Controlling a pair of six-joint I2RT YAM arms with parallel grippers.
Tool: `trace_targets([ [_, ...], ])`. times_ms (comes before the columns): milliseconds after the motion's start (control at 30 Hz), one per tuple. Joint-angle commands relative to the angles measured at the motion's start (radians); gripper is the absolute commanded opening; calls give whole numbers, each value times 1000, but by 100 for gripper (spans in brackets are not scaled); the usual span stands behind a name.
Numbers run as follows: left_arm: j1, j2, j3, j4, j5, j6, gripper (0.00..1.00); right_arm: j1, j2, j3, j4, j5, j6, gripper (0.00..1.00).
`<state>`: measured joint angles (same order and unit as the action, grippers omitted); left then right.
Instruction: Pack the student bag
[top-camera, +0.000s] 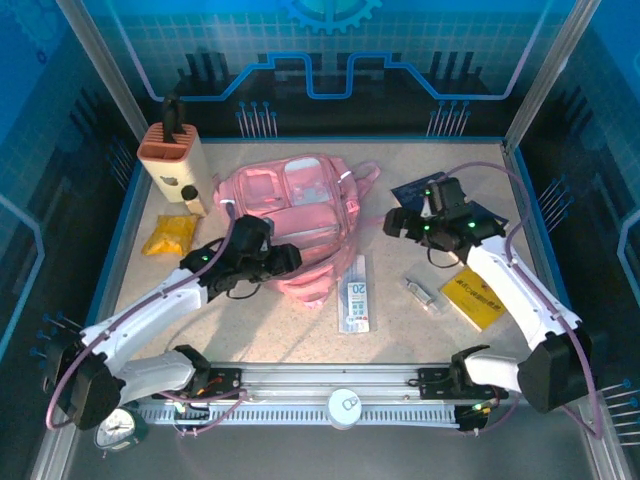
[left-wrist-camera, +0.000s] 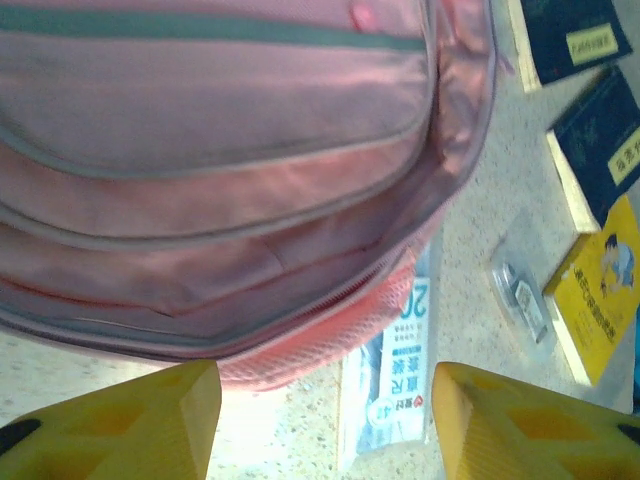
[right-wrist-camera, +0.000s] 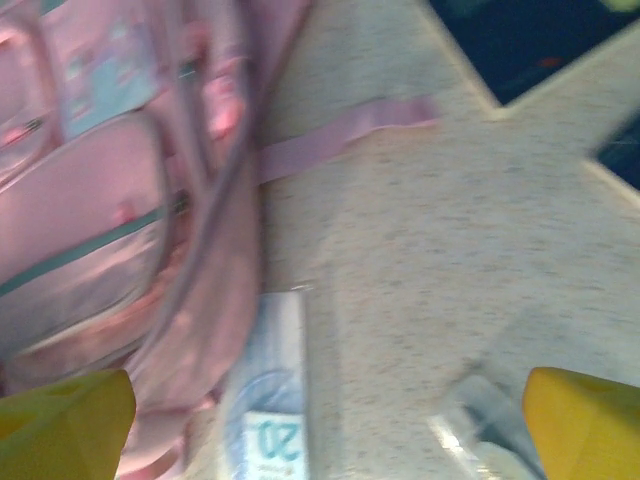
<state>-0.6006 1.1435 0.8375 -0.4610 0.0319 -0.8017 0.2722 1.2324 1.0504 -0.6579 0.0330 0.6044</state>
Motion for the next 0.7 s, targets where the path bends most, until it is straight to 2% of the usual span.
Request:
trace_targets([
  [0, -58, 63, 58, 62, -24, -42, 59, -96, -23, -51, -58, -16, 44, 100],
  [133, -117, 157, 117, 93, -14, -36, 59, -169, -59, -146, -60, -8, 99, 100],
  [333, -163, 291, 186, 150, 41, -30, 60, -337, -69, -332, 18, -106, 154, 100],
  [533, -192, 386, 250, 157, 78, -21, 61, -381, -36, -395, 64, -110, 166, 100],
  [667, -192, 427, 281, 148, 92, -8, 61, -391, 7, -422, 120, -159, 183, 100],
])
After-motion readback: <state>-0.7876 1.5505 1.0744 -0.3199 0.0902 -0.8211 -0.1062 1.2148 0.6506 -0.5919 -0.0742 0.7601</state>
